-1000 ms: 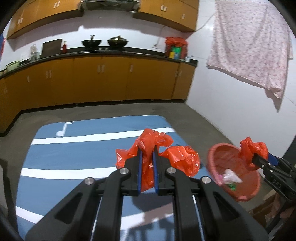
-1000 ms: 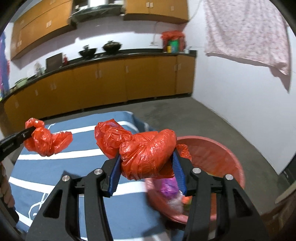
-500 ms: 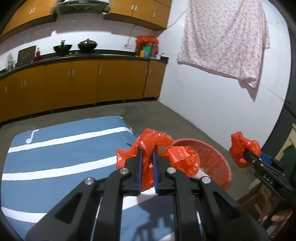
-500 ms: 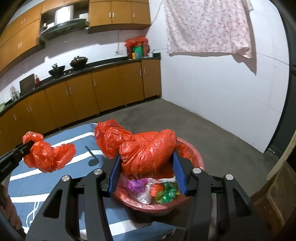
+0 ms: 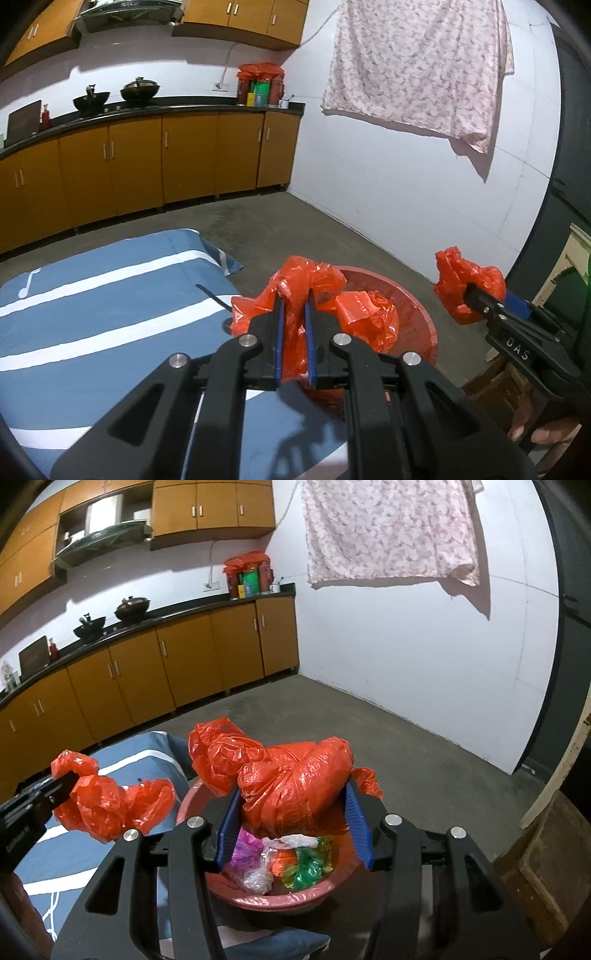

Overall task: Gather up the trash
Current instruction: 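Carry both red bags over the basket and open both tools to drop them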

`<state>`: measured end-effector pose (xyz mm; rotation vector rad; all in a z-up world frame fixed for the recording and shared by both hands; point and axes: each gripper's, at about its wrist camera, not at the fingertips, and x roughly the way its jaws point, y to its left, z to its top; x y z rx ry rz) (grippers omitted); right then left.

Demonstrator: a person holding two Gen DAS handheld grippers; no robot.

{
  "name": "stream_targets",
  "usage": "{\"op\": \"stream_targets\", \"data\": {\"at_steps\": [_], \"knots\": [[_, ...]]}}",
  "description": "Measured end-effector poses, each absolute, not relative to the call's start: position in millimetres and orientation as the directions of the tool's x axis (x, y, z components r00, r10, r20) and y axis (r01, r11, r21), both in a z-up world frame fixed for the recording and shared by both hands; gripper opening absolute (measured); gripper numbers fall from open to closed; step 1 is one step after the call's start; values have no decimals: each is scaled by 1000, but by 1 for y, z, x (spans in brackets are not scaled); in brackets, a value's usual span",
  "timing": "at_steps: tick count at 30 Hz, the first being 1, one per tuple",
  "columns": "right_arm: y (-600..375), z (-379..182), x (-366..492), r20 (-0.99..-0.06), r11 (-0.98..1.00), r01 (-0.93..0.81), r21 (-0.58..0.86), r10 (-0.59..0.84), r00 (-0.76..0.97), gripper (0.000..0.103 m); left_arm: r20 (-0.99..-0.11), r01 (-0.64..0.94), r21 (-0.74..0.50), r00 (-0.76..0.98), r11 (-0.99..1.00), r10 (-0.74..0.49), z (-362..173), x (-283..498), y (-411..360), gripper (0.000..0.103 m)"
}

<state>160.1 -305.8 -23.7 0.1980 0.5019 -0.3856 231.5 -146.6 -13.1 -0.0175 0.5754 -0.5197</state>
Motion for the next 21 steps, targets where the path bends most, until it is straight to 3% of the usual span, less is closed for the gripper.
{"op": "stream_targets", "data": {"at_steps": [21], "knots": [[-327, -34, 187, -521, 868, 464, 176, -318, 792, 52, -567, 510, -196, 638, 838, -521, -56, 272, -191, 11]]}}
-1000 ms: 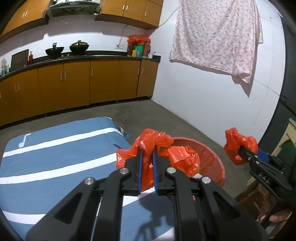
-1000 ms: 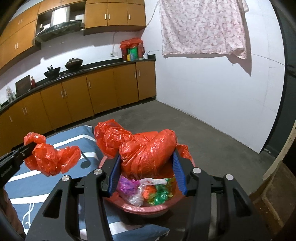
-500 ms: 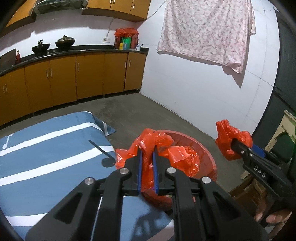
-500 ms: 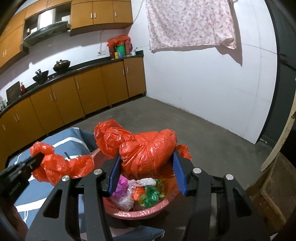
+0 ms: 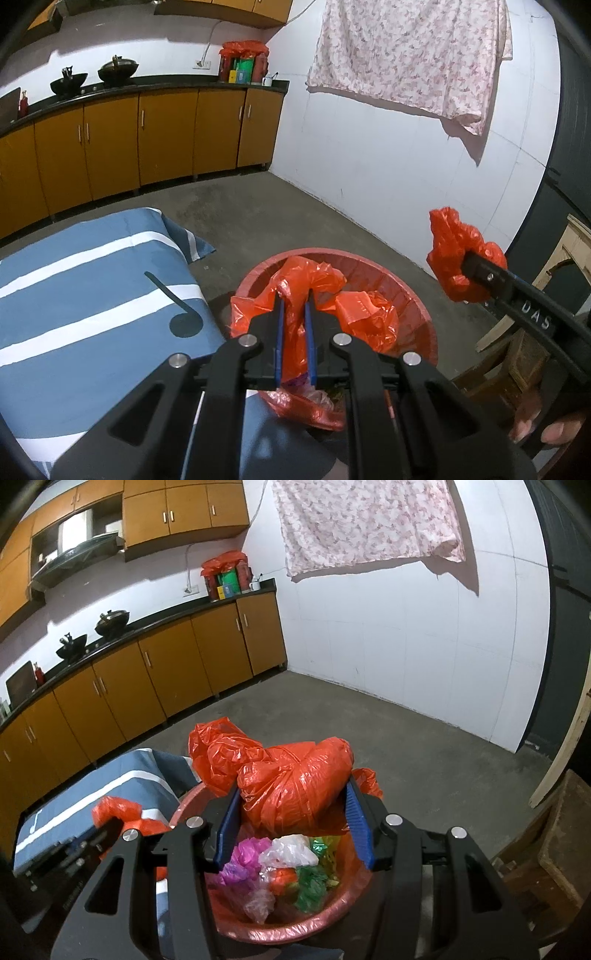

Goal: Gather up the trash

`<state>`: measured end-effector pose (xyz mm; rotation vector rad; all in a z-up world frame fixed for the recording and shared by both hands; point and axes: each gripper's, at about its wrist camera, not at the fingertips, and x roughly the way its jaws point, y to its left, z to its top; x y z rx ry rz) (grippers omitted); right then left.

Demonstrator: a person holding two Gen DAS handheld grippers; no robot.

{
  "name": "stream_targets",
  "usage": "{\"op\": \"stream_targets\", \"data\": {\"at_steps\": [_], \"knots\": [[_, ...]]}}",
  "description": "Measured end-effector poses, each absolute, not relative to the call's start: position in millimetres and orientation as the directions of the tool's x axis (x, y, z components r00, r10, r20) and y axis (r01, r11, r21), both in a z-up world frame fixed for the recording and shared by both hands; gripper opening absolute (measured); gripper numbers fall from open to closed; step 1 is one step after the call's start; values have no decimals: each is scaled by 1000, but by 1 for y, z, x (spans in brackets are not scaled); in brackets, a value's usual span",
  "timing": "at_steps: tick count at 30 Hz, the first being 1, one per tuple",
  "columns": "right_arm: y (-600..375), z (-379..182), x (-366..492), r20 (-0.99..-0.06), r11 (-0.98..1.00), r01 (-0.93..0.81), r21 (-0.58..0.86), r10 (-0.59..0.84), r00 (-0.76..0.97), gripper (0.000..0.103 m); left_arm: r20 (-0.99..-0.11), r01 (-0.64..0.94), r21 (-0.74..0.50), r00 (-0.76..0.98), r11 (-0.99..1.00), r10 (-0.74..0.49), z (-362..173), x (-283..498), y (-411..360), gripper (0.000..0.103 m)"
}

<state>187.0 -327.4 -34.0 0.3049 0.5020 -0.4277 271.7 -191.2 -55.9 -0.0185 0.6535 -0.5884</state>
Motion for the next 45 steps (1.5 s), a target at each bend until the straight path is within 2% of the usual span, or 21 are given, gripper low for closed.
{"op": "stream_targets", "data": {"at_steps": [7, 9, 11, 13, 15, 18, 20, 25, 28, 40, 45], "knots": [[-334, -35, 200, -520, 858, 465, 219, -301, 799, 53, -572, 531, -197, 621, 824, -537, -62, 284, -205, 11], [-336, -35, 204, -516, 858, 458, 235, -289, 806, 55, -573, 535, -198, 616, 821, -540, -64, 287, -209, 14], [-337, -35, 206, -513, 858, 451, 246, -280, 811, 60, -574, 534, -203, 614, 821, -541, -66, 290, -210, 24], [-338, -36, 205, -510, 858, 448, 251, -276, 815, 64, -573, 528, -208, 616, 823, -541, -67, 291, -209, 42], [-338, -36, 202, -508, 857, 450, 250, -280, 815, 68, -571, 514, -208, 627, 832, -530, -68, 293, -203, 47], [-340, -35, 193, -498, 849, 462, 257, -293, 816, 78, -578, 490, -215, 634, 845, -514, -68, 295, -192, 49], [-338, -32, 185, -485, 848, 465, 255, -304, 820, 85, -576, 467, -217, 648, 857, -499, -67, 293, -177, 55], [-313, -24, 156, -432, 878, 445, 177, -337, 836, 99, -519, 425, -165, 730, 890, -444, -50, 262, -131, 88], [-292, -21, 138, -406, 894, 430, 128, -348, 845, 101, -486, 403, -138, 768, 905, -417, -37, 240, -108, 98], [-221, -14, 66, -344, 935, 352, 48, -315, 885, 101, -391, 173, -6, 906, 985, -161, -12, 117, -6, 99], [-198, -12, 49, -358, 949, 311, 50, -274, 893, 101, -387, 139, 2, 913, 990, -127, -9, 82, 12, 99]]}}
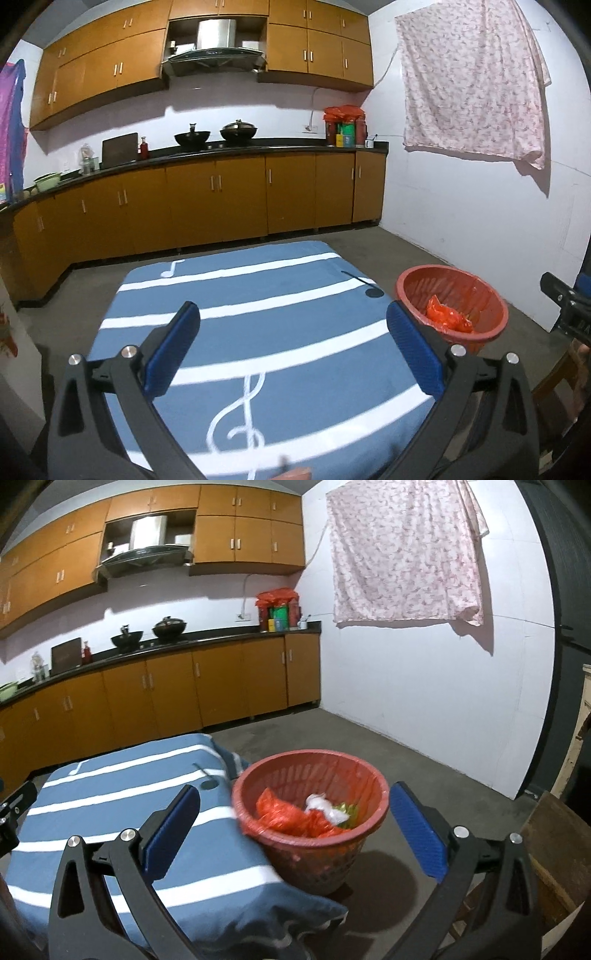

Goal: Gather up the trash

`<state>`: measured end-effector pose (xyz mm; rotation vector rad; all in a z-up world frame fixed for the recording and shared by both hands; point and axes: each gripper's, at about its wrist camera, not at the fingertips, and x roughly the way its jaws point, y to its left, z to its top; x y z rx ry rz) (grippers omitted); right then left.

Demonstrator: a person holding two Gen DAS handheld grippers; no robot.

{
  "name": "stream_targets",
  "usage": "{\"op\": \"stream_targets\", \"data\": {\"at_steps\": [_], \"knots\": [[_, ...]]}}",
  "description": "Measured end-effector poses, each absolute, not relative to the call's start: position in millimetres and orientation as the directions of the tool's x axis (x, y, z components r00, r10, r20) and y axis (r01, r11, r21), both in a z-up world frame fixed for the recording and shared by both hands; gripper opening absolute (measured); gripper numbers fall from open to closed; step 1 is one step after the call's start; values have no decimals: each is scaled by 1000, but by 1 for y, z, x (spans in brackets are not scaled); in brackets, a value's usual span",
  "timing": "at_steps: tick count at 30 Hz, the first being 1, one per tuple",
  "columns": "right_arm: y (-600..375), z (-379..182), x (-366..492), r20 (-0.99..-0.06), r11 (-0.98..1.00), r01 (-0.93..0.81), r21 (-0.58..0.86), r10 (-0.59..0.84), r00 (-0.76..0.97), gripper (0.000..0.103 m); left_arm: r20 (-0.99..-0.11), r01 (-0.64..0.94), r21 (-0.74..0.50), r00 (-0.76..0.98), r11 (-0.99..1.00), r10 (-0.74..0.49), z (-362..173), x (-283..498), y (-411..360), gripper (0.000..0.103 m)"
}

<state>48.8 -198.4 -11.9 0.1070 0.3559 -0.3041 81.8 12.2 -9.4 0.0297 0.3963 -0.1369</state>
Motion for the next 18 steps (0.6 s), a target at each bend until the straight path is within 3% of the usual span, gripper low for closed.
{"op": "stream_targets", "data": {"at_steps": [18], "knots": [[-158, -17, 5, -348, 962, 273, -4, -257, 901, 101, -384, 126, -22, 915, 992, -125, -7, 32, 28, 99]]}}
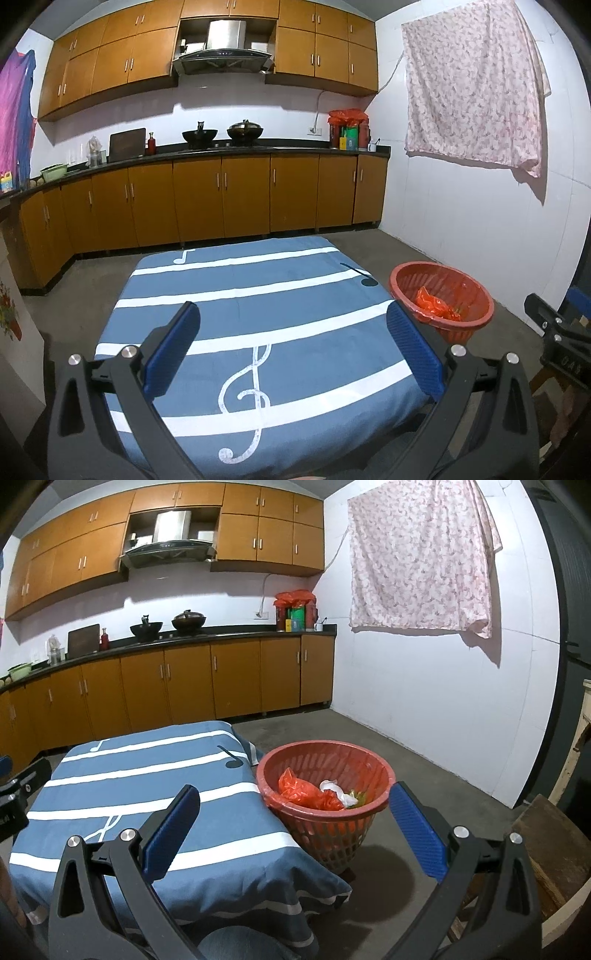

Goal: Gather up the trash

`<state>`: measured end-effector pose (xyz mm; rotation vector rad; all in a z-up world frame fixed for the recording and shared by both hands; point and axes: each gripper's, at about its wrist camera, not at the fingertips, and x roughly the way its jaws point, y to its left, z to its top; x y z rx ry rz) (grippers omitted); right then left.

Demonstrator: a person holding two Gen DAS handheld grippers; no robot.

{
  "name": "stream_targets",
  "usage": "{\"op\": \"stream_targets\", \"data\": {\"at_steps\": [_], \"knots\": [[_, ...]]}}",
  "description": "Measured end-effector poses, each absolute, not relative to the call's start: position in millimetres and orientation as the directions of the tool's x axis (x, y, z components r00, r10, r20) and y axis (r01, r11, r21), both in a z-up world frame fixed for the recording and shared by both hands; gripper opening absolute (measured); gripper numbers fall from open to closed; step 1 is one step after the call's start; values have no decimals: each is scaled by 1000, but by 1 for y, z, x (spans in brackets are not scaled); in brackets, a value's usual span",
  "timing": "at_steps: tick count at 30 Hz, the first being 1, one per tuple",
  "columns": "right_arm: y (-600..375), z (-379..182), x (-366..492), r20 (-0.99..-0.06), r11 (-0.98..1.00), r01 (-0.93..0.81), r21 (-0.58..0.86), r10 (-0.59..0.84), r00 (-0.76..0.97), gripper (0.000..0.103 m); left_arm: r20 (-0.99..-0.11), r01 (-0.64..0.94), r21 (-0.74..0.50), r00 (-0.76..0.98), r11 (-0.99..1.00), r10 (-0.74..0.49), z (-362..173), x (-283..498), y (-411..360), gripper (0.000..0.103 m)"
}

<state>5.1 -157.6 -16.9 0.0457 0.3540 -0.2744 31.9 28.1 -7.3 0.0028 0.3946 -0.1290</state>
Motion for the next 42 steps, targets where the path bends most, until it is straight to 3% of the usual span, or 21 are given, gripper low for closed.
{"op": "stream_targets", "data": {"at_steps": [42], "knots": [[-161, -18, -8, -366, 955, 296, 2, -275, 889, 101, -385, 142, -27, 912, 990, -141, -5, 14, 20, 99]]}}
